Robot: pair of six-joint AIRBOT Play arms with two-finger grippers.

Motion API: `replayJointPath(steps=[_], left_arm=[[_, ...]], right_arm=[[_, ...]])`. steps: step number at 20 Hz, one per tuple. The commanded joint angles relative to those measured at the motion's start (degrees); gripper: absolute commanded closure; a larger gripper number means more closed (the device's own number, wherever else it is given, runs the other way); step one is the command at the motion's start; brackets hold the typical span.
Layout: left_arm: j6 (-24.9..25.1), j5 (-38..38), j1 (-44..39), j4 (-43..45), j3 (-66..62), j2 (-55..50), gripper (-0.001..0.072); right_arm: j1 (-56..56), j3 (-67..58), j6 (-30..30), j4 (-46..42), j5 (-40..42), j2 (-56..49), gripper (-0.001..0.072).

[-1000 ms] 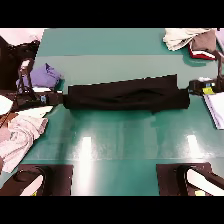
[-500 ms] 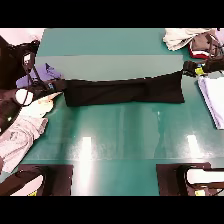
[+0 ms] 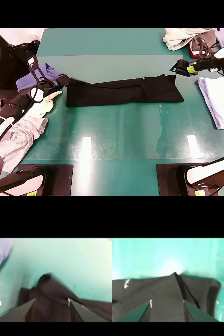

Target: Fold the shirts.

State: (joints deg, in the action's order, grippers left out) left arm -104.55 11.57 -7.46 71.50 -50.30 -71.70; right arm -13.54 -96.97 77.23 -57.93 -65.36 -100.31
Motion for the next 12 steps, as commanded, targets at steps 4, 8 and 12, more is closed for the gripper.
replayJointPath(steps=[4, 8, 12], left_arm=[[4.8, 16.5, 0.0, 0.3, -7.9, -0.5, 0.0206], [9.2, 26.1, 0.0, 0.3, -9.2, -0.5, 0.0686], [9.2, 31.3, 0.0, 0.2, -9.2, -0.5, 0.0687]], right_arm=[[-5.8, -10.8, -2.2, 2.9, -18.6, -6.5, -0.0008], [-10.1, -11.0, -2.2, 3.0, -22.9, -10.8, 0.0], [-11.1, -11.0, -4.0, 4.5, -25.4, -16.0, 0.0]])
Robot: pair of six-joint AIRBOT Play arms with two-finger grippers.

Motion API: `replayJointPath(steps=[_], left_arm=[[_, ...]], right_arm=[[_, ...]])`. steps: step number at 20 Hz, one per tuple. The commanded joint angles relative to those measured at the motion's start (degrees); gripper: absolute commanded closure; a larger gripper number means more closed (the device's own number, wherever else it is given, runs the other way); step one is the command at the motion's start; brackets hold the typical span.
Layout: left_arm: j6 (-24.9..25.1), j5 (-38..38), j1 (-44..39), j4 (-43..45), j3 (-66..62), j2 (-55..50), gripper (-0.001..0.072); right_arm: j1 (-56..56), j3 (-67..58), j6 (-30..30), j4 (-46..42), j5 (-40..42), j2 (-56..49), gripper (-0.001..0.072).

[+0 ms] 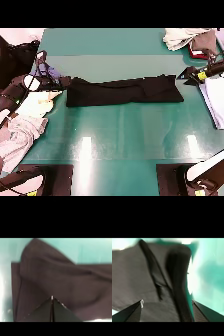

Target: Fold the shirts.

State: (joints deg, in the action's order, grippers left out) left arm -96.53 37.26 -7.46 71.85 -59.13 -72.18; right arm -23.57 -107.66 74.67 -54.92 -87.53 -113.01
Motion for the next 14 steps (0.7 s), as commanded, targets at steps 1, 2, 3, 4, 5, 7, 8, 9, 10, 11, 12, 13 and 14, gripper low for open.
replayJointPath(steps=[1, 2, 3, 4, 5, 7, 8, 9, 10, 11, 12, 13, 14], left_arm=[[1.2, 6.1, 0.0, -0.1, -0.4, 0.0, 0.0687], [1.2, 6.3, 0.0, -0.1, -0.4, 0.0, 0.0687], [1.2, 6.3, 0.0, -0.3, -0.4, 0.0, 0.0687], [1.1, 6.3, 0.0, -0.3, -0.4, 0.0, 0.0687], [1.0, 6.5, 0.0, -0.5, -0.4, 0.0, 0.0687], [1.0, 7.2, 0.0, -1.0, -0.4, 0.0, 0.0687], [1.0, 7.5, 0.0, -1.2, -0.4, 0.0, 0.0687], [1.0, 7.8, 0.0, -1.7, -0.4, 0.0, 0.0687], [1.0, 8.0, 0.0, -2.1, -0.4, 0.0, 0.0687], [1.0, 8.4, 0.0, -2.8, -0.4, 0.0, 0.0687], [1.0, 8.7, 0.0, -3.3, -0.4, 0.0, 0.0687], [1.0, 8.8, 0.0, -3.8, -0.4, 0.0, 0.0688], [1.0, 8.6, 0.0, -4.6, -0.6, 0.0, 0.0688]], right_arm=[[-1.1, -0.3, -2.1, 3.4, -3.1, -4.6, 0.0], [-0.9, -0.3, -2.9, 5.4, -3.1, -5.6, 0.0], [-0.5, -0.4, -3.3, 6.9, -3.1, -6.6, 0.0], [0.0, -0.4, -3.4, 7.5, -3.1, -7.5, 0.0], [0.5, -0.4, -3.6, 7.3, -3.2, -8.3, 0.0], [1.9, -0.4, -4.3, 7.5, -3.0, -9.2, 0.0027], [2.8, -0.4, -4.5, 7.4, -2.7, -9.4, 0.0058], [3.3, -0.4, -5.3, 7.4, -2.4, -9.4, 0.017], [3.9, -0.4, -6.2, 7.4, -2.2, -9.4, 0.0297], [4.2, -0.5, -6.9, 7.4, -2.3, -9.4, 0.0437], [4.3, -0.5, -7.5, 7.6, -2.7, -9.3, 0.0596], [4.3, -0.5, -9.0, 8.5, -3.3, -9.1, 0.069], [4.2, -0.5, -9.3, 10.3, -3.6, -8.7, 0.069]])
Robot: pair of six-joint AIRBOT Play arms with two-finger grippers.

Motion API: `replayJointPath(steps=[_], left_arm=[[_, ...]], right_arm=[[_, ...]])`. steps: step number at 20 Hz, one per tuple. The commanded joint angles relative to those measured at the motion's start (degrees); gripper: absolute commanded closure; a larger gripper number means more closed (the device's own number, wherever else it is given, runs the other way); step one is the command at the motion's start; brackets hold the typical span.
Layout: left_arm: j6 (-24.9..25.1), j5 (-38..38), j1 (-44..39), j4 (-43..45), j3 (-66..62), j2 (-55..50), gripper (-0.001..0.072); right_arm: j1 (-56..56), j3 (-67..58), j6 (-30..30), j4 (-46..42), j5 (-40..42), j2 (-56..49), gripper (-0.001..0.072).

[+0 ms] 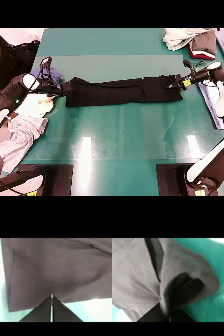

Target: Fold the shirts.

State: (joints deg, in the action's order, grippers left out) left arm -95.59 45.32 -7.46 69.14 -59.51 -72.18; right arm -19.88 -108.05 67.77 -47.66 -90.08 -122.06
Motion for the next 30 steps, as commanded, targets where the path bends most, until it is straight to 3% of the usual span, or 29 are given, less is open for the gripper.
replayJointPath(steps=[1, 3, 6, 9, 17, 30], left_arm=[[0.3, 0.0, 0.0, -3.8, -0.6, -0.1, 0.0688], [4.0, -2.0, -0.7, -8.4, -2.6, -0.2, 0.0689], [6.1, -1.2, -4.6, -8.7, -10.6, -4.5, 0.0689], [6.7, -0.7, -10.1, -8.7, -20.7, -13.2, 0.0689], [6.5, 3.7, -20.5, -9.6, -40.5, -38.0, 0.0689], [4.3, 3.8, -20.0, -6.4, -42.5, -40.2, 0.0688]], right_arm=[[0.5, -0.1, -2.4, 4.7, -1.0, 1.2, 0.0692], [0.7, -0.1, -2.4, 7.2, -0.2, 3.8, 0.0693], [2.6, -0.1, -2.3, 11.0, 1.6, 9.3, 0.0693], [5.8, -0.1, -1.0, 16.8, 2.3, 15.4, 0.0694], [16.4, -0.2, 1.9, 18.0, 6.6, 25.7, 0.0695], [29.6, -0.2, 1.4, 17.5, 11.6, 26.1, 0.0695]])
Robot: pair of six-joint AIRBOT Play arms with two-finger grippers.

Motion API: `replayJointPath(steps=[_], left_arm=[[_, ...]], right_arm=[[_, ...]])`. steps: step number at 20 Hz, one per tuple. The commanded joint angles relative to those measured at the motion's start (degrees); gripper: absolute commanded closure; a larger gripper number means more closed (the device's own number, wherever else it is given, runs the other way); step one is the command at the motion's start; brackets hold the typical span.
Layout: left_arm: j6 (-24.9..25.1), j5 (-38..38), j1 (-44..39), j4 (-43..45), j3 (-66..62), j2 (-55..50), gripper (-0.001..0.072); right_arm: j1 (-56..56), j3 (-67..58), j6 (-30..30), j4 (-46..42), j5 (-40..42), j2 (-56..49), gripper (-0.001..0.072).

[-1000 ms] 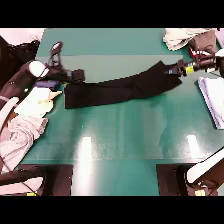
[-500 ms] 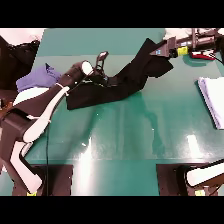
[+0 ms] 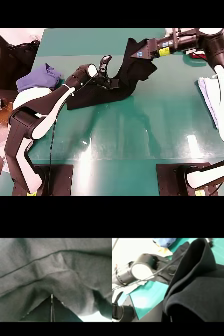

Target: Fold the shirts.

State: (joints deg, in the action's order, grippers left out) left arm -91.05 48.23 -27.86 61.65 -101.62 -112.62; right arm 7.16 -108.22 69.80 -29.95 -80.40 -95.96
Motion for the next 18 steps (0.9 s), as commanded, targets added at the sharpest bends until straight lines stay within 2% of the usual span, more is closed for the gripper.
replayJointPath(steps=[1, 4, 7, 10, 13, 18], left_arm=[[-0.2, 2.7, 0.8, 1.3, -1.7, 0.3, 0.0688], [-0.1, 12.0, 3.8, 4.0, -9.6, 0.3, 0.0689], [-0.1, 21.3, 7.2, 11.0, -18.6, 1.1, 0.0688], [-0.1, 22.7, 10.8, 19.5, -18.5, 7.6, 0.0688], [0.0, 25.8, 15.1, 25.7, -18.5, 14.4, 0.0688], [1.1, 27.3, 21.0, 27.5, -17.5, 23.5, 0.0687]], right_arm=[[3.3, -0.1, -0.8, -0.2, 2.6, 0.0, 0.0695], [5.2, -0.1, -0.9, -0.2, 4.0, 0.1, 0.0695], [6.3, -3.7, -0.9, -1.2, 3.9, -1.0, 0.0695], [8.7, -10.1, 1.6, -3.8, 4.0, -3.4, 0.0695], [11.5, -7.8, 1.6, -4.6, 5.8, -4.1, 0.0695], [16.5, -5.0, -1.3, -4.5, 12.9, -7.8, 0.0693]])
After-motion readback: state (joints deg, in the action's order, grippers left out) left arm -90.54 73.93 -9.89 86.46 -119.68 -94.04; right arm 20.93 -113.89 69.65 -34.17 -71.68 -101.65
